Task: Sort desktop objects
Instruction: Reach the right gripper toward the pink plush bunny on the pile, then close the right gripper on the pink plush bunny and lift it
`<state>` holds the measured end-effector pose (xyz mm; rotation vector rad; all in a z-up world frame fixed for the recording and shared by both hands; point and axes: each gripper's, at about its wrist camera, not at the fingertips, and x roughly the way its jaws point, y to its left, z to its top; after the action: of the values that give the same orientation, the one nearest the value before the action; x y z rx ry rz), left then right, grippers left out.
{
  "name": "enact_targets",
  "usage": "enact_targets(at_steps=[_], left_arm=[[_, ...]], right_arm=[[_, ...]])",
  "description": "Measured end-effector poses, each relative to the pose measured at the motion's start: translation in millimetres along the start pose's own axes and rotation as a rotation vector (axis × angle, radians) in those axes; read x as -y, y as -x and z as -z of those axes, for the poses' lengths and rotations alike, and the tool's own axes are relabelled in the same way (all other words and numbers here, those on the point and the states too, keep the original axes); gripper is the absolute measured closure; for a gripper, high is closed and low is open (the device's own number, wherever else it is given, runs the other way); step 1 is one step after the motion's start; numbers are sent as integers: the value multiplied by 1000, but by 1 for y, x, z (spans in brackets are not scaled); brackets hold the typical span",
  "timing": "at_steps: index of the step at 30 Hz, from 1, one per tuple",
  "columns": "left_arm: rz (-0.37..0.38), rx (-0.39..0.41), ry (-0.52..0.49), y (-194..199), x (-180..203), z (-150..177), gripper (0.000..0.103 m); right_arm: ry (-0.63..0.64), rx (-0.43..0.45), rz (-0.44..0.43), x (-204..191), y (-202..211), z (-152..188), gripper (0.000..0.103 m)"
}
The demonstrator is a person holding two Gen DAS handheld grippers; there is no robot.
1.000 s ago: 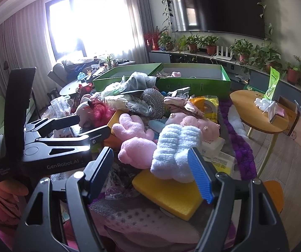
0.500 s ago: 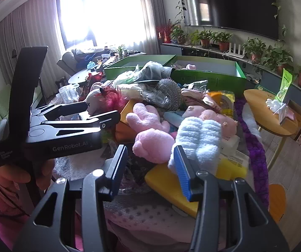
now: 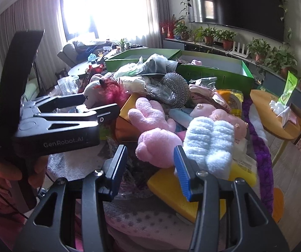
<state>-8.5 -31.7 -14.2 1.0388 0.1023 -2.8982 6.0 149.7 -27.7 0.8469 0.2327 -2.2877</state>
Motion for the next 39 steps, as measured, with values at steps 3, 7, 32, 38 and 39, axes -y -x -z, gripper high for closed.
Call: enact_targets(at_steps=[3, 7, 32, 38, 39], left_arm=[[-4, -1, 7, -1, -3, -1, 18], [-3, -3, 7, -3, -5, -2, 18], [58, 39, -71, -10, 26, -26, 18], [48, 38, -46, -7, 15, -26, 18], [57, 37, -48, -7, 15, -26, 18]], right_arm=[[32, -16, 19, -4, -8, 1, 57], [54, -19, 83, -4, -13, 0, 71], [-53, 70, -50, 40, 22, -15, 82], [62, 34, -80, 6, 10, -3, 44], [60, 31, -62, 5, 6, -3, 38]])
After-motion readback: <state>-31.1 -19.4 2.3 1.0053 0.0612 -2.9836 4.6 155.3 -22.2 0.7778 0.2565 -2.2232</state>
